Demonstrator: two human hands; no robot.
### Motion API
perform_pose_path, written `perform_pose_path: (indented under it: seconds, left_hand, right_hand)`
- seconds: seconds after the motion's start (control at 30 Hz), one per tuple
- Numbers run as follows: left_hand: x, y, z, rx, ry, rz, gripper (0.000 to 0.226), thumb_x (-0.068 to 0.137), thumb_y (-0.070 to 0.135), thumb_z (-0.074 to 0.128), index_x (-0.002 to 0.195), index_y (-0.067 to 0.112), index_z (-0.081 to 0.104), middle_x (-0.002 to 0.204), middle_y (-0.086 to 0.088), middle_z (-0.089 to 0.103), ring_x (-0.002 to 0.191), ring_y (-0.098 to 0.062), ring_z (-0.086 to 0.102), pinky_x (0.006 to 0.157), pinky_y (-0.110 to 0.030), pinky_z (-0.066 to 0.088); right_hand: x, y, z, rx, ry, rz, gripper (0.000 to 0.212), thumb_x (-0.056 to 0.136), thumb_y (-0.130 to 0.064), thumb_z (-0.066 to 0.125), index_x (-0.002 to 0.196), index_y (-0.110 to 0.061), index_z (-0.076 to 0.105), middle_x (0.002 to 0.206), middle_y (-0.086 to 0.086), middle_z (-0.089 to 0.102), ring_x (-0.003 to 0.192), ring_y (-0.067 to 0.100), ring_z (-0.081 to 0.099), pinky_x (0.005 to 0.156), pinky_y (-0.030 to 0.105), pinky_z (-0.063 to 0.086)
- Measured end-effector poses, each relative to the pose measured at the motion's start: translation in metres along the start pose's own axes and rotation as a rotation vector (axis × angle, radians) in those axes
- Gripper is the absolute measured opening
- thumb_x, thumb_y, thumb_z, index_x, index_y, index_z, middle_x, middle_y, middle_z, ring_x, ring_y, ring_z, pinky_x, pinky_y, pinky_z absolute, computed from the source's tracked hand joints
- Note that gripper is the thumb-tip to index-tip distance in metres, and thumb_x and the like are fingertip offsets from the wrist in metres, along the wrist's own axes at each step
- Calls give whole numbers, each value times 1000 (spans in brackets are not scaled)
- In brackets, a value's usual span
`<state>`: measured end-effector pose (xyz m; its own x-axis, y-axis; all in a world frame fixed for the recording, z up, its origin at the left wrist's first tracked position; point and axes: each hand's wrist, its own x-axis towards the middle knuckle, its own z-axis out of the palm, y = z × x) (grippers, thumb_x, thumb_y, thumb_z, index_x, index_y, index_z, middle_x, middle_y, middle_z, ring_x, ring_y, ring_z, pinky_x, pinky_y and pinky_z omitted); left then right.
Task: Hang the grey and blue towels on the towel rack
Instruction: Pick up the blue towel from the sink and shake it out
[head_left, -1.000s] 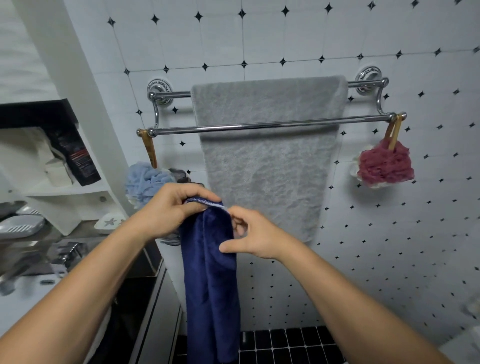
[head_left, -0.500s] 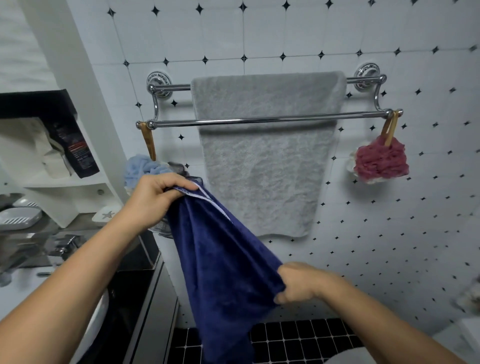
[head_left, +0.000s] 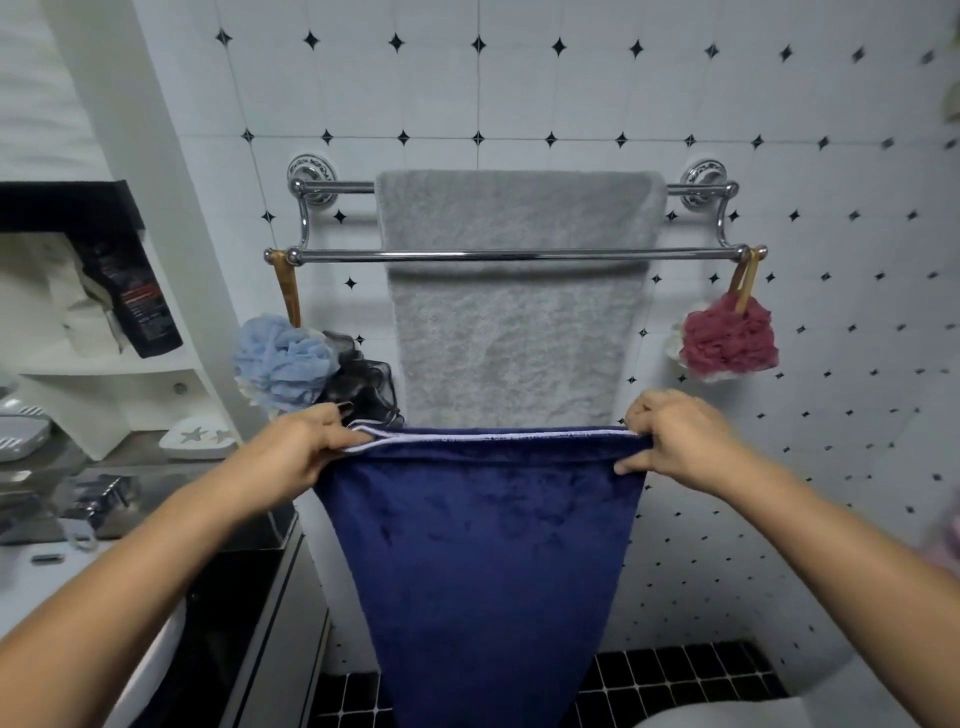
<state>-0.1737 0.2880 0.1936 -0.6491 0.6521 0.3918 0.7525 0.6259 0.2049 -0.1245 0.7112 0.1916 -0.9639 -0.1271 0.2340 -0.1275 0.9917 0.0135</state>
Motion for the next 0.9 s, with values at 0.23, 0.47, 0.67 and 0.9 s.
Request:
perform_pose_path:
  seconds: [0.23, 0.47, 0.67, 0.9]
  left_hand:
    - [-23, -10, 10, 59, -256, -95, 42, 88, 6, 63, 128, 18, 64, 90, -3, 52, 85, -20, 56, 77, -27, 43]
    - [-31, -14, 11, -92, -115, -154, 10, 71, 4, 82, 76, 11, 77, 67, 12, 50, 64, -10, 54, 64, -17, 38]
    - [-24, -2, 4, -139, 40, -107, 15, 66, 12, 87, 66, 6, 73, 68, -1, 63, 65, -17, 63, 64, -27, 47]
    - [-25, -8, -3, -334, 233, -294, 21, 67, 5, 85, 68, 22, 73, 71, 0, 69, 70, -14, 63, 66, -24, 47]
  right_hand:
    - [-29, -23, -24, 139, 85, -487, 34, 75, -4, 76, 100, -27, 77, 80, -7, 54, 68, 17, 56, 58, 28, 38]
    - [-33, -16, -47, -127, 148, -428, 39, 63, -48, 84, 61, -12, 69, 65, 1, 59, 55, 25, 60, 52, 31, 50]
    - [-37, -6, -36, 502, 93, 108, 21, 68, -23, 87, 59, -21, 68, 51, -4, 58, 45, 6, 47, 45, 14, 37]
    - [-29, -3, -40, 781, 146, 206, 41, 67, -7, 86, 82, -31, 55, 57, -10, 55, 52, 5, 47, 47, 13, 40]
